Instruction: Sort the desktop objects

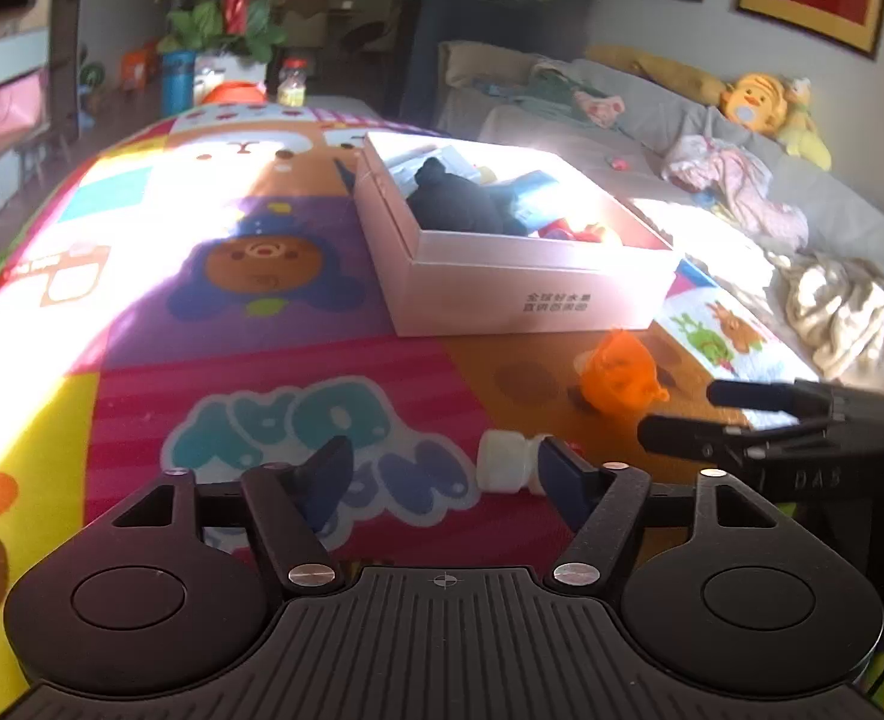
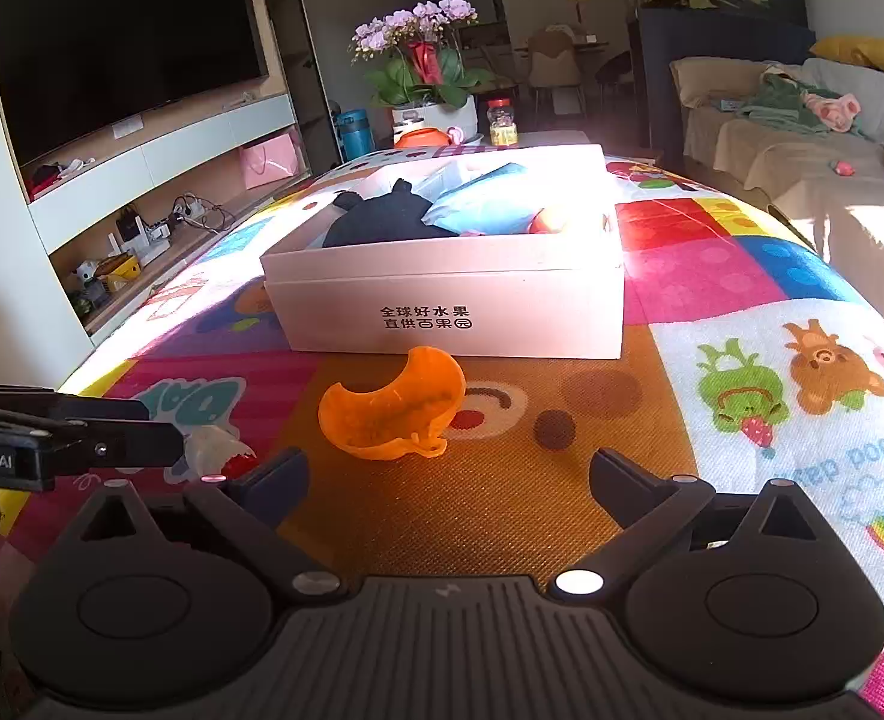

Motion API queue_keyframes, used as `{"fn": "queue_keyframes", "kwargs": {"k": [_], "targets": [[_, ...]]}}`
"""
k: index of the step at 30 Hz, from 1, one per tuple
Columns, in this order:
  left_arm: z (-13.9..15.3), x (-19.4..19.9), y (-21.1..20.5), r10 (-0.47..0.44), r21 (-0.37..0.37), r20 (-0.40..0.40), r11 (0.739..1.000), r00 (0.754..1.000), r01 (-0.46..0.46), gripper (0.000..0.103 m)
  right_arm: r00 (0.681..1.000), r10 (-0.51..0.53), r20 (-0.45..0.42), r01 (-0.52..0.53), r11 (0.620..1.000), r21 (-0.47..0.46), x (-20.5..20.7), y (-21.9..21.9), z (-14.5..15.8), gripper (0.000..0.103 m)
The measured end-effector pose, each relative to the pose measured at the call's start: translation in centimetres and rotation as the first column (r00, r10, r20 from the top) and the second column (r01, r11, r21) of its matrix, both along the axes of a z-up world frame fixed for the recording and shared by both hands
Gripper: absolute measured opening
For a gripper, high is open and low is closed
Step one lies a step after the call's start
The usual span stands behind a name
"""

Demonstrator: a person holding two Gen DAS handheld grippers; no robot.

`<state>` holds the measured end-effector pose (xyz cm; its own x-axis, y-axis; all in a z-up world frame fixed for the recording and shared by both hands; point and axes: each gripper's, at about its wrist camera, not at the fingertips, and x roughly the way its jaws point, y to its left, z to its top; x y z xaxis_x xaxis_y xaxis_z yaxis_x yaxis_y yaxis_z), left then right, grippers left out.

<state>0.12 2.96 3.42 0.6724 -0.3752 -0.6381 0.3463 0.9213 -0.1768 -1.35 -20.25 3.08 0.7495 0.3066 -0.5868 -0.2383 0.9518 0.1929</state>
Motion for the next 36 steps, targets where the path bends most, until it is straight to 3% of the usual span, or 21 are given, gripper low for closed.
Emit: {"fn": "queue_keyframes", "kwargs": {"k": [6, 9, 12, 13, 15, 16, 17, 19, 22, 24, 27, 30, 34, 36], "targets": [[-0.6, -1.5, -1.2, -0.06, 0.087, 0.034, 0.995, 0.998, 0.056, 0.085, 1.0, 0.014, 0.019, -0.014, 1.0, -0.005, -0.3, 0.1, 0.1, 0.1], [-0.7, -1.3, -2.1, -0.09, 0.075, 0.037, 0.993, 0.995, 0.087, 0.085, 0.999, 0.022, 0.025, -0.022, 1.0, -0.011, -0.4, 0.2, 0.2, 0.1], [-0.7, -1.0, -3.4, -0.118, 0.084, 0.058, 0.99, 0.991, 0.113, 0.084, 0.999, 0.019, 0.028, -0.019, 1.0, -0.014, -0.5, -0.1, 0.7, 0.089], [-0.8, -0.8, -3.8, -0.117, 0.095, 0.065, 0.989, 0.991, 0.111, 0.082, 0.999, 0.023, 0.023, -0.022, 1.0, -0.017, -0.5, -0.3, 0.9, 0.081], [-1.1, -0.3, -4.3, -0.113, 0.114, 0.07, 0.988, 0.991, 0.105, 0.067, 0.999, 0.037, -0.003, -0.037, 0.999, -0.001, -0.2, -0.9, 1.6, 0.064], [-1.2, -0.1, -4.3, -0.116, 0.116, 0.067, 0.987, 0.991, 0.108, 0.052, 0.999, 0.045, -0.025, -0.045, 0.999, 0.017, 0.1, -1.2, 2.0, 0.055], [-1.3, 0.0, -4.2, -0.119, 0.112, 0.061, 0.987, 0.991, 0.112, 0.048, 0.998, 0.053, -0.045, -0.052, 0.998, 0.035, 0.3, -1.5, 2.3, 0.05], [-1.4, -0.1, -3.6, -0.122, 0.098, 0.058, 0.988, 0.991, 0.116, 0.047, 0.994, 0.083, -0.068, -0.08, 0.996, 0.043, 0.6, -1.7, 3.1, 0.047], [-1.5, -0.7, -2.3, -0.118, 0.089, 0.052, 0.99, 0.992, 0.113, 0.047, 0.987, 0.154, -0.054, -0.156, 0.987, -0.04, 0.0, -0.3, 4.0, 0.046], [-1.6, -1.0, -1.5, -0.107, 0.085, 0.04, 0.991, 0.993, 0.104, 0.047, 0.974, 0.223, -0.026, -0.225, 0.966, -0.131, -1.0, 1.5, 4.1, 0.046], [-1.7, -1.4, -0.5, -0.11, 0.085, 0.022, 0.99, 0.994, 0.108, 0.047, 0.936, 0.353, -0.002, -0.34, 0.899, -0.275, -2.5, 5.1, 3.8, 0.039], [-1.6, -1.8, 0.1, -0.12, 0.088, 0.022, 0.989, 0.993, 0.118, 0.047, 0.889, 0.457, -0.02, -0.432, 0.823, -0.369, -3.0, 7.8, 3.1, 0.025], [-1.5, -2.0, 1.1, -0.109, 0.079, 0.021, 0.991, 0.994, 0.107, 0.047, 0.85, 0.525, -0.045, -0.492, 0.762, -0.421, -2.7, 9.7, 2.6, 0.019], [-1.6, -2.2, 1.4, -0.112, 0.076, 0.023, 0.991, 0.993, 0.11, 0.047, 0.848, 0.525, -0.068, -0.513, 0.782, -0.354, -1.8, 9.7, 3.4, 0.019]]}}
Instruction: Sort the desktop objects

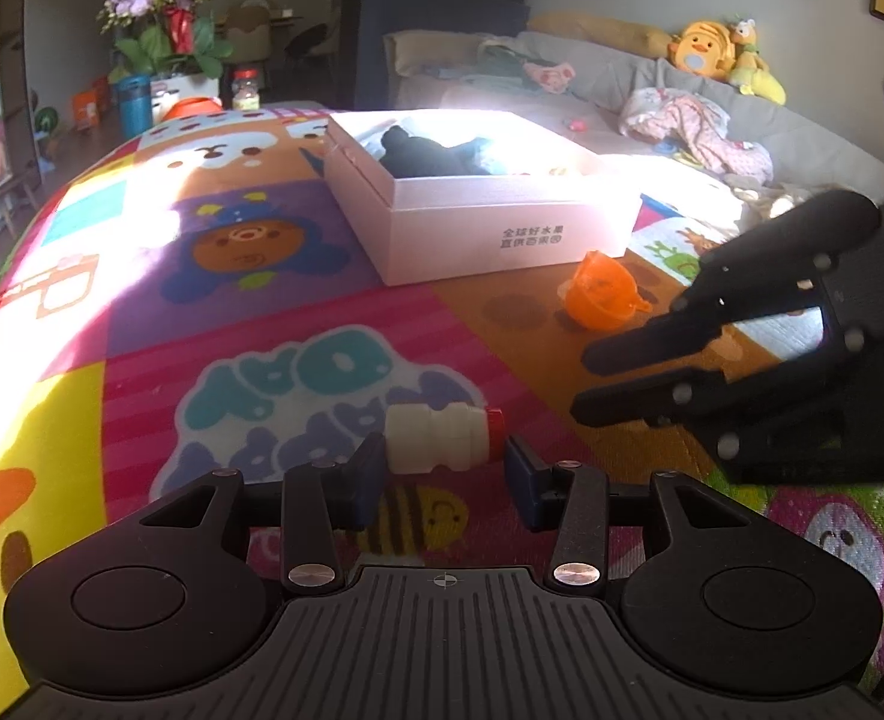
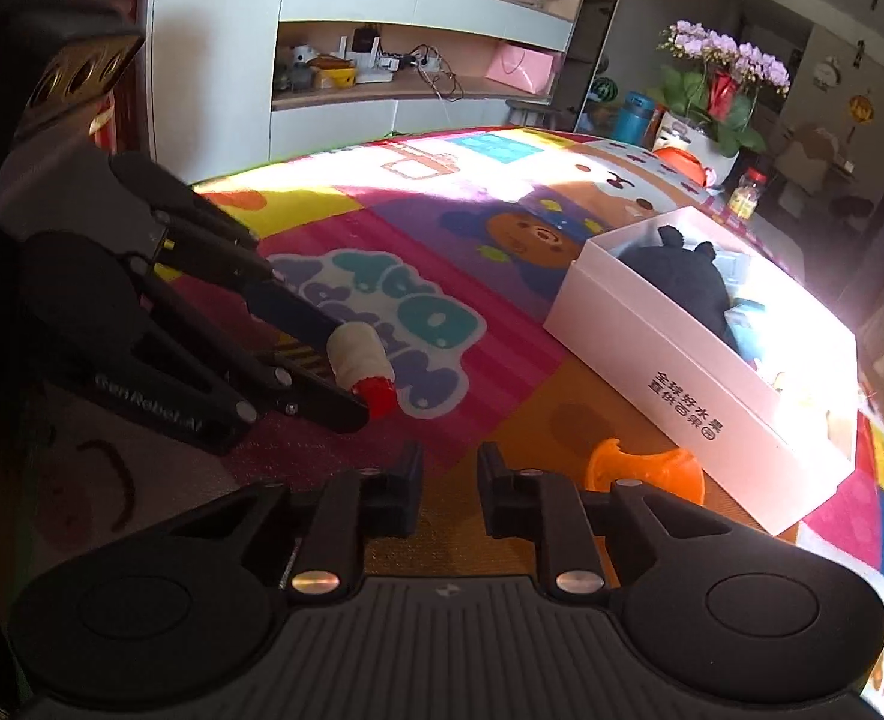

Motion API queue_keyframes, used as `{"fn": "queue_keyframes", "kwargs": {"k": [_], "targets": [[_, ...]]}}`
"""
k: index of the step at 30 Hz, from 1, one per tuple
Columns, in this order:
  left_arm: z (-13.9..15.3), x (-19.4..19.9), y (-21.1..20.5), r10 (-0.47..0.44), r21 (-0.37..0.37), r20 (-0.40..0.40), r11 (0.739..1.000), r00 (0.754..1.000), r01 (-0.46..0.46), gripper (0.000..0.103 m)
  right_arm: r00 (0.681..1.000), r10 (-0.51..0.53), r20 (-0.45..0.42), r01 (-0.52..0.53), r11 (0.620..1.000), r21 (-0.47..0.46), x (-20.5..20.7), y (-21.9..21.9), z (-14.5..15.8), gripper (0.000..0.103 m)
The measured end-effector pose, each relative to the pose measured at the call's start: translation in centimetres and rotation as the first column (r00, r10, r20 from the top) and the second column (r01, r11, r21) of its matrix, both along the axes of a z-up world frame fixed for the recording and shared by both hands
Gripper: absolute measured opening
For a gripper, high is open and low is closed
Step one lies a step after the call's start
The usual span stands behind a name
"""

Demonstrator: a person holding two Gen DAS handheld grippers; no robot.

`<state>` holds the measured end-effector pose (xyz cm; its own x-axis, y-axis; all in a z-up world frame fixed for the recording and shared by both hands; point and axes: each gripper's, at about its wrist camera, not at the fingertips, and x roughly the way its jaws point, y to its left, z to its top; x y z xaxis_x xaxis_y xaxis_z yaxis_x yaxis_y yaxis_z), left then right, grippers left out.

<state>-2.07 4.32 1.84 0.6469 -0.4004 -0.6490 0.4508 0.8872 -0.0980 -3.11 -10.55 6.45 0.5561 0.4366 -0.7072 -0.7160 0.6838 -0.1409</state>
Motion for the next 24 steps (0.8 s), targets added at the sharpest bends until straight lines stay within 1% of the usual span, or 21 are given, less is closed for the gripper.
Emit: {"fn": "queue_keyframes", "kwargs": {"k": [2, 4, 5, 8, 9, 12, 13, 15, 18, 19, 21, 24], "targets": [[-0.1, -0.3, 0.0, -0.014, 0.001, 0.004, 1.0, 1.0, 0.014, 0.047, 0.993, -0.036, -0.115, 0.047, 0.994, 0.099, 1.8, -0.3, 1.1, 0.019], [-0.2, -0.5, -0.1, -0.026, 0.001, 0.008, 1.0, 1.0, 0.026, 0.047, 0.971, -0.052, -0.233, 0.095, 0.979, 0.18, 3.8, -0.4, 1.8, 0.019], [-0.3, -0.6, -0.2, -0.03, -0.001, 0.009, 1.0, 1.0, 0.03, 0.047, 0.954, -0.051, -0.295, 0.117, 0.97, 0.212, 4.8, -0.2, 2.0, 0.019], [-0.6, -0.9, -0.2, -0.03, -0.01, 0.013, 1.0, 0.999, 0.03, 0.047, 0.9, -0.051, -0.433, 0.18, 0.948, 0.261, 7.1, 0.8, 1.8, 0.019], [-0.7, -0.9, -0.1, -0.029, -0.013, 0.015, 0.999, 0.999, 0.029, 0.047, 0.875, -0.054, -0.48, 0.208, 0.94, 0.272, 7.9, 1.3, 1.6, 0.019], [-0.8, -1.0, 0.0, -0.024, -0.025, 0.02, 0.999, 0.999, 0.025, 0.047, 0.819, -0.087, -0.567, 0.28, 0.923, 0.263, 9.4, 2.2, 0.9, 0.019], [-0.9, -1.0, 0.1, -0.023, -0.028, 0.022, 0.999, 1.0, 0.024, 0.047, 0.814, -0.093, -0.574, 0.288, 0.922, 0.258, 9.6, 2.2, 0.8, 0.019], [-0.9, -1.1, 0.2, -0.024, -0.037, 0.025, 0.999, 0.999, 0.025, 0.047, 0.818, -0.104, -0.565, 0.291, 0.923, 0.251, 9.6, 2.0, 0.9, 0.019], [-1.0, -1.1, 0.5, -0.026, -0.056, 0.027, 0.998, 0.999, 0.028, 0.047, 0.808, -0.07, -0.586, 0.275, 0.923, 0.27, 9.1, 1.2, 0.9, 0.019], [-1.0, -1.1, 0.6, -0.026, -0.059, 0.027, 0.998, 0.999, 0.028, 0.047, 0.808, -0.057, -0.586, 0.263, 0.926, 0.272, 8.7, 1.2, 0.9, 0.019], [-1.1, -1.1, 0.6, -0.028, -0.063, 0.029, 0.998, 0.999, 0.03, 0.047, 0.826, -0.044, -0.562, 0.224, 0.94, 0.256, 7.8, 1.6, 0.9, 0.019], [-1.1, -1.1, 0.6, -0.03, -0.061, 0.03, 0.998, 0.999, 0.031, 0.047, 0.864, -0.03, -0.502, 0.168, 0.958, 0.232, 6.9, 2.5, 0.8, 0.02]]}}
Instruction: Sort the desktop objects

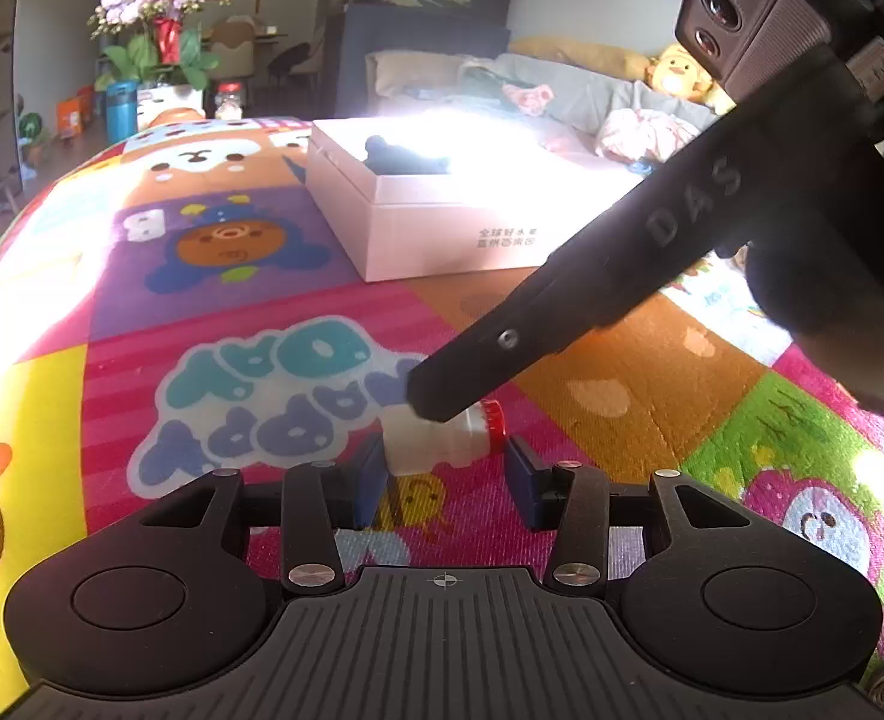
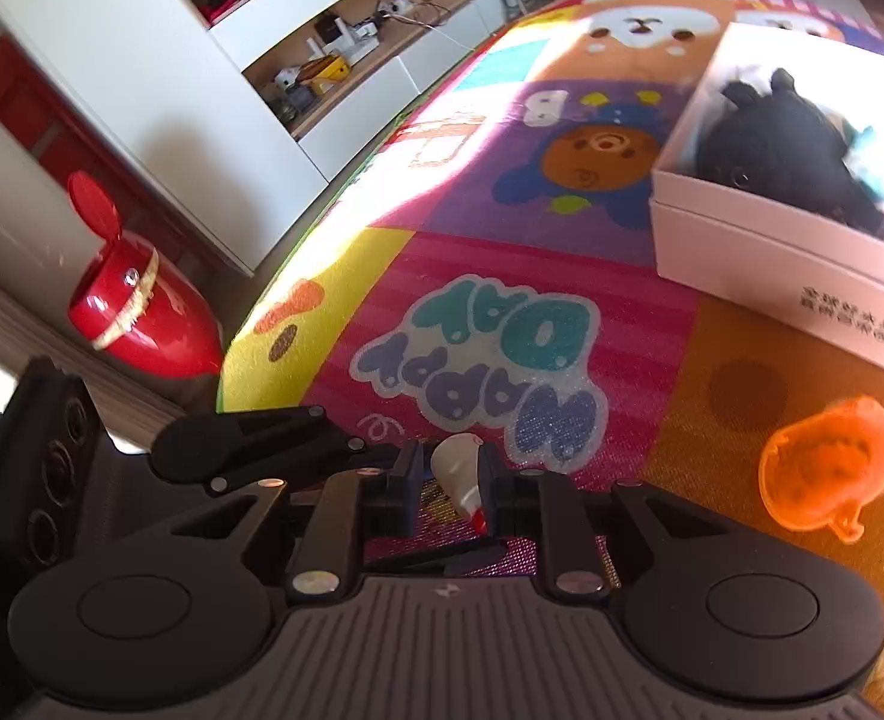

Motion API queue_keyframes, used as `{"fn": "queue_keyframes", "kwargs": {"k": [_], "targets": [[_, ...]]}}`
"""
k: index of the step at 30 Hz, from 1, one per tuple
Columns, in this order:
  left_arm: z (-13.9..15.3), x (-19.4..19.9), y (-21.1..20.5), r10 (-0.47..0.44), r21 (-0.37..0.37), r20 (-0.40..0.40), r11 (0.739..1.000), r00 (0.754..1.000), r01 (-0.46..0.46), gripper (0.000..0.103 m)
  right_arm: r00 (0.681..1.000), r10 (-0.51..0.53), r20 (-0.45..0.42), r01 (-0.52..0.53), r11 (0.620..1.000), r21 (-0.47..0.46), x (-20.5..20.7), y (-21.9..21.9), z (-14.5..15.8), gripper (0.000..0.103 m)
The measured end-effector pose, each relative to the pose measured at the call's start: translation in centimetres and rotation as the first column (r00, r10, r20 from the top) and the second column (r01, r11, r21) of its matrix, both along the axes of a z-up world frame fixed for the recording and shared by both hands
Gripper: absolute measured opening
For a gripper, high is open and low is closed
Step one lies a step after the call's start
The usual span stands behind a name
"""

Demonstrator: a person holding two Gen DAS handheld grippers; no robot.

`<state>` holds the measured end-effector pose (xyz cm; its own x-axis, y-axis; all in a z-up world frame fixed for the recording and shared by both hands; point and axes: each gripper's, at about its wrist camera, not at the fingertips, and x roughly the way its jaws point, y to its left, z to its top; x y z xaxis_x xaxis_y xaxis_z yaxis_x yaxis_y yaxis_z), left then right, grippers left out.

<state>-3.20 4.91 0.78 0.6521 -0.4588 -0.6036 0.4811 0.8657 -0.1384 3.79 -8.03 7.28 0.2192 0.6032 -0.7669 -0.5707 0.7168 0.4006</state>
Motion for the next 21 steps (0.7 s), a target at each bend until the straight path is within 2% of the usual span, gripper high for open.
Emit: {"fn": "queue_keyframes", "kwargs": {"k": [1, 4, 7, 11, 13, 15, 16, 17, 18, 19, 20, 21], "targets": [[0.0, 0.0, 0.0, 0.001, 0.001, -0.001, 1.0, 1.0, -0.001, 0.047, 0.999, 0.016, 0.029, -0.015, 1.0, -0.016, -0.2, 0.4, 0.1, 0.019], [0.1, 0.0, 0.0, 0.003, 0.002, -0.005, 1.0, 1.0, -0.003, 0.047, 0.995, 0.057, 0.076, -0.053, 0.997, -0.053, -0.8, 1.1, 0.4, 0.001], [0.1, 0.0, -0.1, 0.005, 0.006, -0.006, 1.0, 1.0, -0.005, 0.047, 0.996, 0.024, 0.081, -0.024, 1.0, -0.009, -0.7, 0.2, 1.4, 0.001], [0.2, 0.1, -0.2, 0.006, 0.018, -0.007, 1.0, 1.0, -0.005, 0.048, 0.984, -0.087, 0.154, 0.074, 0.993, 0.091, -0.8, -3.3, 4.5, 0.001], [0.3, 0.2, -0.3, 0.012, 0.023, -0.01, 1.0, 1.0, -0.012, 0.049, 0.969, -0.143, 0.199, 0.124, 0.987, 0.106, -1.1, -5.1, 5.5, 0.001], [0.3, 0.5, -0.6, 0.024, 0.03, -0.013, 0.999, 1.0, -0.024, 0.05, 0.93, -0.191, 0.316, 0.184, 0.982, 0.05, -2.1, -6.4, 6.0, 0.003], [0.3, 0.7, -0.8, 0.028, 0.034, -0.016, 0.999, 0.999, -0.027, 0.054, 0.902, -0.196, 0.385, 0.211, 0.978, 0.005, -2.7, -6.8, 5.9, 0.011], [0.3, 0.8, -0.9, 0.032, 0.037, -0.018, 0.999, 0.999, -0.031, 0.056, 0.875, -0.189, 0.445, 0.235, 0.971, -0.051, -3.2, -7.0, 5.6, 0.025], [0.4, 1.0, -1.2, 0.035, 0.043, -0.019, 0.998, 0.999, -0.034, 0.056, 0.858, -0.183, 0.48, 0.257, 0.962, -0.092, -3.6, -7.2, 5.1, 0.033], [0.5, 1.2, -1.4, 0.035, 0.05, -0.019, 0.998, 0.999, -0.034, 0.056, 0.848, -0.177, 0.499, 0.271, 0.955, -0.121, -3.9, -7.3, 4.5, 0.047], [0.5, 1.3, -1.7, 0.034, 0.057, -0.019, 0.998, 0.999, -0.032, 0.056, 0.846, -0.168, 0.505, 0.276, 0.95, -0.146, -4.0, -7.4, 3.8, 0.055], [0.5, 1.5, -2.0, 0.031, 0.067, -0.02, 0.997, 0.999, -0.03, 0.055, 0.849, -0.15, 0.506, 0.276, 0.944, -0.183, -4.0, -7.5, 2.9, 0.056]]}}
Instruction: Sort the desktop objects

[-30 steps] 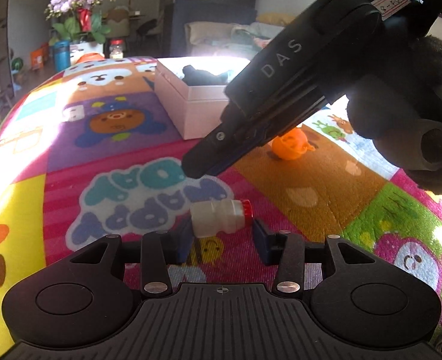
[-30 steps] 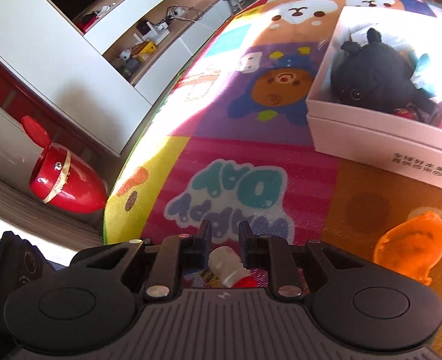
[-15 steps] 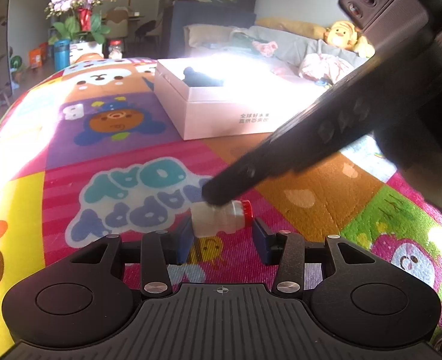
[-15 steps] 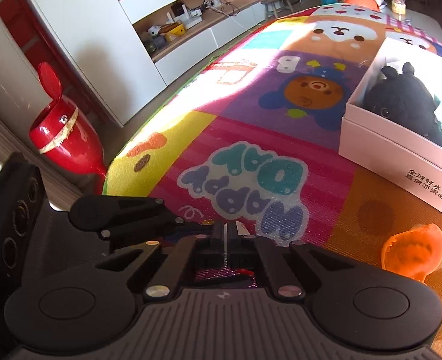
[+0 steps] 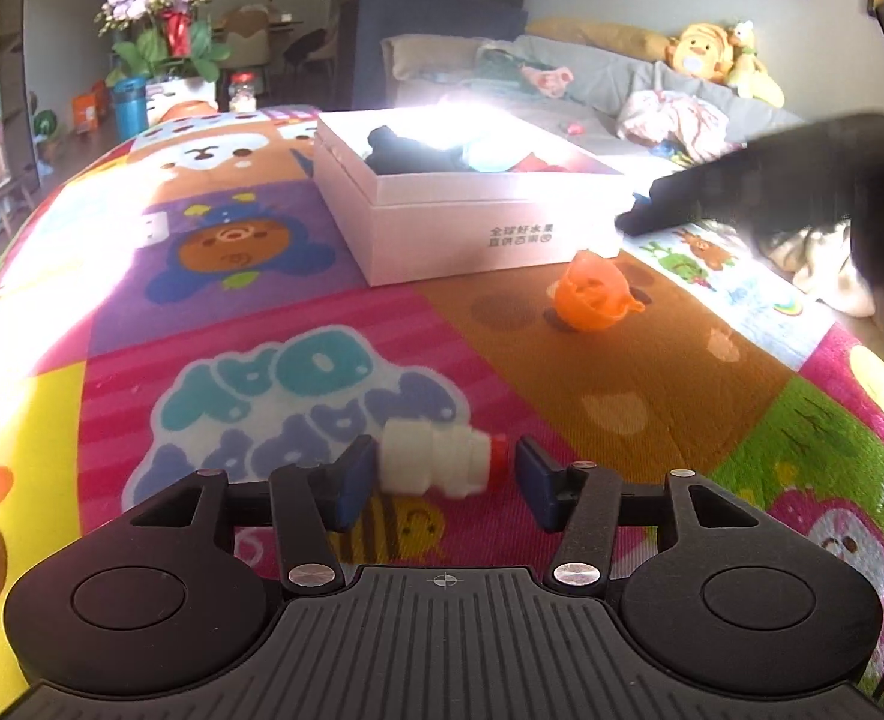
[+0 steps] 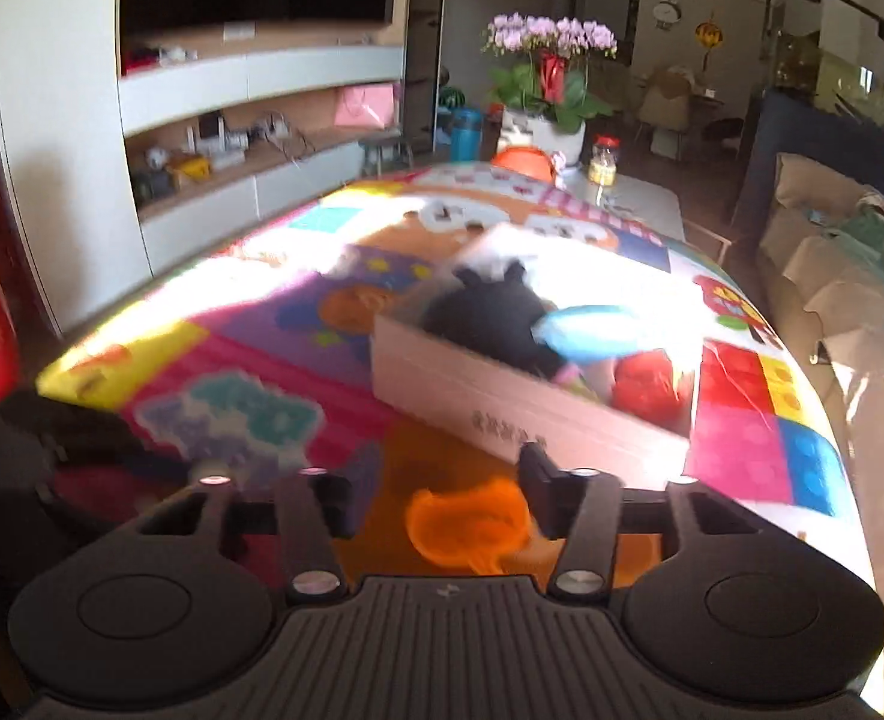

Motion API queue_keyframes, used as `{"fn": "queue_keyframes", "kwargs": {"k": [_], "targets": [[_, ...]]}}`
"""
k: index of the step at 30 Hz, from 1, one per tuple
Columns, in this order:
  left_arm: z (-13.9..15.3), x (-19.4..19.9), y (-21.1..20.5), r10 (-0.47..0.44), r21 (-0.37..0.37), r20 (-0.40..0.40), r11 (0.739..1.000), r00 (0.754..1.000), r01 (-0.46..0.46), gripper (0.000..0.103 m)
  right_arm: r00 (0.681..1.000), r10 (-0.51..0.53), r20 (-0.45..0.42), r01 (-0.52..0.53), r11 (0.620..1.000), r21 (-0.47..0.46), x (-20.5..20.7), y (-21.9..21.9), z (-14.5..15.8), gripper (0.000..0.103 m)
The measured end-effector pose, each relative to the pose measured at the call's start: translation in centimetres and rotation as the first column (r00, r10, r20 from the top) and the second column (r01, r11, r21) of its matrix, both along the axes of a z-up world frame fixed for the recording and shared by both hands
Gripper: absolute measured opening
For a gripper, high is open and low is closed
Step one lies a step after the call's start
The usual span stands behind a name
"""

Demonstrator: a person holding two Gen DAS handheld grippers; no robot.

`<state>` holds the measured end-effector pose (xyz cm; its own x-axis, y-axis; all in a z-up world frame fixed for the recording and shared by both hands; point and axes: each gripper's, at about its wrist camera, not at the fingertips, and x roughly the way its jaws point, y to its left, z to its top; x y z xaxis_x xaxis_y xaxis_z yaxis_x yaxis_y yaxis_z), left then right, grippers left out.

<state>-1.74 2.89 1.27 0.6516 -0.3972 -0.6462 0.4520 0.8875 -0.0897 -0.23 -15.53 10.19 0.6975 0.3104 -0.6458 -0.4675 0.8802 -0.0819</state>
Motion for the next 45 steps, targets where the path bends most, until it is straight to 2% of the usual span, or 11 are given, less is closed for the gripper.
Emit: {"fn": "queue_keyframes", "kwargs": {"k": [4, 7, 9, 10, 11, 20, 26, 29, 31, 35, 45], "targets": [[0.1, 0.3, -1.2, -0.005, 0.058, -0.005, 0.998, 1.0, 0.005, 0.048, 1.0, -0.013, -0.029, 0.011, 0.997, -0.082, 0.7, 0.5, -3.2, 0.079], [0.4, 0.2, -1.6, -0.006, 0.077, -0.024, 0.997, 1.0, 0.008, 0.048, 0.998, -0.042, -0.045, 0.039, 0.998, -0.055, 1.9, 0.5, -4.6, 0.084], [0.6, 0.0, -1.8, -0.003, 0.099, -0.028, 0.995, 1.0, 0.006, 0.048, 0.996, -0.056, -0.071, 0.055, 0.998, -0.02, 2.7, 0.2, -5.1, 0.084], [0.7, -0.1, -2.0, -0.002, 0.107, -0.028, 0.994, 1.0, 0.005, 0.048, 0.995, -0.057, -0.087, 0.056, 0.998, -0.006, 3.0, 0.1, -5.3, 0.077], [0.8, -0.3, -2.1, -0.002, 0.114, -0.029, 0.994, 1.0, 0.005, 0.048, 0.993, -0.053, -0.104, 0.053, 0.999, 0.0, 3.2, 0.1, -5.4, 0.059], [4.0, -1.0, -3.3, -0.061, 0.081, 0.03, 0.995, 0.998, 0.058, 0.048, 0.987, 0.021, -0.162, -0.009, 0.997, 0.074, -1.5, -2.8, -2.0, 0.06], [10.4, 3.7, -6.6, -0.095, 0.055, 0.22, 0.995, 0.971, 0.085, 0.048, 0.998, 0.042, -0.049, -0.039, 0.997, 0.06, -5.6, -5.4, 2.7, 0.06], [12.1, 7.2, -9.0, -0.109, 0.036, 0.246, 0.994, 0.963, 0.103, 0.049, 1.0, 0.022, -0.016, -0.021, 0.997, 0.068, -5.6, -6.2, 4.0, 0.06], [12.1, 9.3, -10.4, -0.084, 0.056, 0.251, 0.996, 0.964, 0.073, 0.052, 1.0, 0.012, -0.002, -0.012, 0.997, 0.072, -5.2, -6.6, 4.4, 0.06], [10.5, 12.4, -9.5, 0.033, 0.035, 0.168, 0.999, 0.985, -0.039, 0.073, 1.0, -0.007, -0.017, 0.008, 0.995, 0.097, -4.1, -7.2, 4.0, 0.06], [5.9, 9.3, -3.6, 0.118, 0.023, 0.108, 0.992, 0.987, -0.121, 0.095, 0.996, -0.074, -0.048, 0.082, 0.977, 0.196, 4.0, -7.3, 4.5, 0.06]]}}
